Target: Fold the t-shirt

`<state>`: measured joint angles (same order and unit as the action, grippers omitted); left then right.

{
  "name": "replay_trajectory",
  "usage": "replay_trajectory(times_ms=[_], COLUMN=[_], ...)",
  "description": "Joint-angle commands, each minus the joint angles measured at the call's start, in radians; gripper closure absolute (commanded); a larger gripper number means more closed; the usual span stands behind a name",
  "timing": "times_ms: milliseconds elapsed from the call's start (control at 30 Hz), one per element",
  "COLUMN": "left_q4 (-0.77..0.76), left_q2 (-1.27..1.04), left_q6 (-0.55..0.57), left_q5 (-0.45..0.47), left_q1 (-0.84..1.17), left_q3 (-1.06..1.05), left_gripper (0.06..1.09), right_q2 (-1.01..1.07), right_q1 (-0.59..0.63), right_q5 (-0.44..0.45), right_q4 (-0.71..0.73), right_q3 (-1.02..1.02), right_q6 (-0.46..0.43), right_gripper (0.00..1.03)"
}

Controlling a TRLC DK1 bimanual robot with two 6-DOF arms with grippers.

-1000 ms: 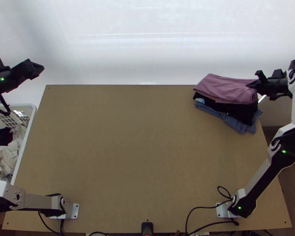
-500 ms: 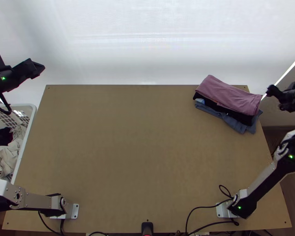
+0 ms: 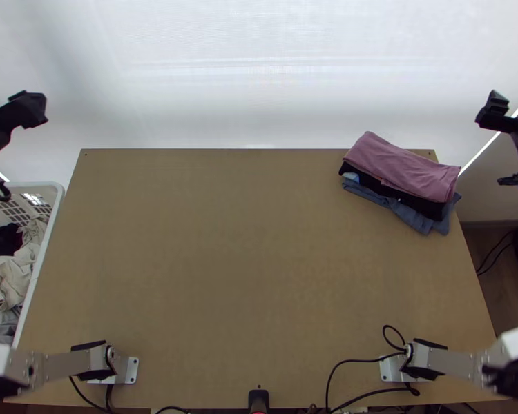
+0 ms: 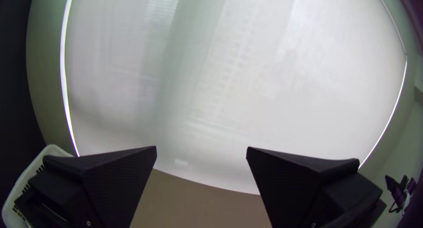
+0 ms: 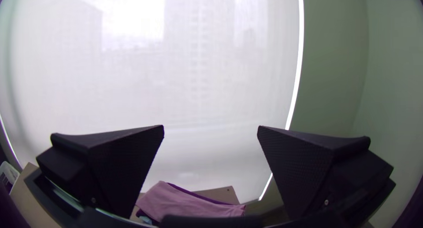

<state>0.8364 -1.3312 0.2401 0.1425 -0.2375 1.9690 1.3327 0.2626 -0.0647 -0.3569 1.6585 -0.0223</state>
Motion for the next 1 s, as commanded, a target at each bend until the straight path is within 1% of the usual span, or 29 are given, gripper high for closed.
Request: replay_trajectory(times_ms=[0, 67, 133, 200, 233, 333, 433, 500, 533, 600, 667, 733, 767, 800, 833, 867, 900, 933, 967], left_q4=[-0.149, -0.224, -0.266, -0.341, -0.384, -0.513, -0.657, -0.75, -0.781, -0.864, -0.921, -0.942, -0.964, -0.988, -1.013, -1.042, -1.065, -1.082, -1.1], left_q2=[0.135, 0.193, 0.24, 0.308, 0.342, 0.452, 0.564, 0.636, 0.667, 0.744, 0.813, 0.865, 0.888, 0.909, 0.929, 0.948, 0.966, 0.981, 0.998], left_q6=[-0.039, -0.056, -0.079, -0.087, -0.087, -0.11, -0.119, -0.12, -0.127, -0.131, -0.133, -0.127, -0.128, -0.131, -0.14, -0.143, -0.143, -0.153, -0.159], left_q5=[-0.034, -0.058, -0.08, -0.098, -0.098, -0.103, -0.103, -0.103, -0.104, -0.11, -0.119, -0.138, -0.161, -0.165, -0.175, -0.184, -0.185, -0.185, -0.185], left_q1=[-0.005, -0.003, -0.003, -0.003, -0.003, -0.006, -0.016, -0.023, -0.023, -0.028, -0.028, -0.025, -0.022, -0.016, -0.011, -0.01, -0.008, -0.006, -0.005], left_q3=[-0.182, -0.277, -0.358, -0.47, -0.53, -0.719, -0.906, -1.035, -1.095, -1.228, -1.34, -1.423, -1.463, -1.503, -1.547, -1.587, -1.622, -1.655, -1.685], left_gripper=[0.09, 0.1, 0.1, 0.09, 0.09, 0.1, 0.09, 0.09, 0.09, 0.1, 0.09, 0.09, 0.09, 0.09, 0.09, 0.09, 0.1, 0.1, 0.09], right_q2=[-0.101, -0.153, -0.205, -0.25, -0.28, -0.383, -0.532, -0.672, -0.751, -0.92, -1.092, -1.216, -1.27, -1.325, -1.342, -1.34, -1.339, -1.339, -1.339], right_q1=[-0.046, -0.088, -0.103, -0.12, -0.129, -0.138, -0.143, -0.16, -0.184, -0.261, -0.352, -0.436, -0.461, -0.473, -0.479, -0.471, -0.456, -0.445, -0.442], right_q5=[0.005, 0.005, 0.006, 0.008, 0.008, 0.008, 0.008, -0.003, -0.017, -0.041, -0.05, -0.049, -0.049, -0.049, -0.049, -0.027, 0.008, 0.013, 0.014], right_q4=[-0.01, -0.03, -0.051, -0.094, -0.106, -0.083, 0.072, 0.259, 0.342, 0.558, 0.697, 0.719, 0.719, 0.717, 0.727, 0.719, 0.704, 0.705, 0.711], right_q3=[-0.028, -0.029, -0.039, -0.049, -0.075, -0.189, -0.394, -0.588, -0.687, -0.908, -1.114, -1.249, -1.303, -1.361, -1.413, -1.435, -1.447, -1.471, -1.499], right_q6=[-0.059, -0.07, -0.07, -0.062, -0.064, -0.067, -0.068, -0.082, -0.107, -0.202, -0.274, -0.335, -0.337, -0.335, -0.334, -0.326, -0.286, -0.231, -0.214], right_gripper=[0.04, 0.04, 0.04, 0.04, 0.04, 0.04, 0.04, 0.04, 0.04, 0.04, 0.04, 0.04, 0.04, 0.04, 0.04, 0.04, 0.04, 0.04, 0.04])
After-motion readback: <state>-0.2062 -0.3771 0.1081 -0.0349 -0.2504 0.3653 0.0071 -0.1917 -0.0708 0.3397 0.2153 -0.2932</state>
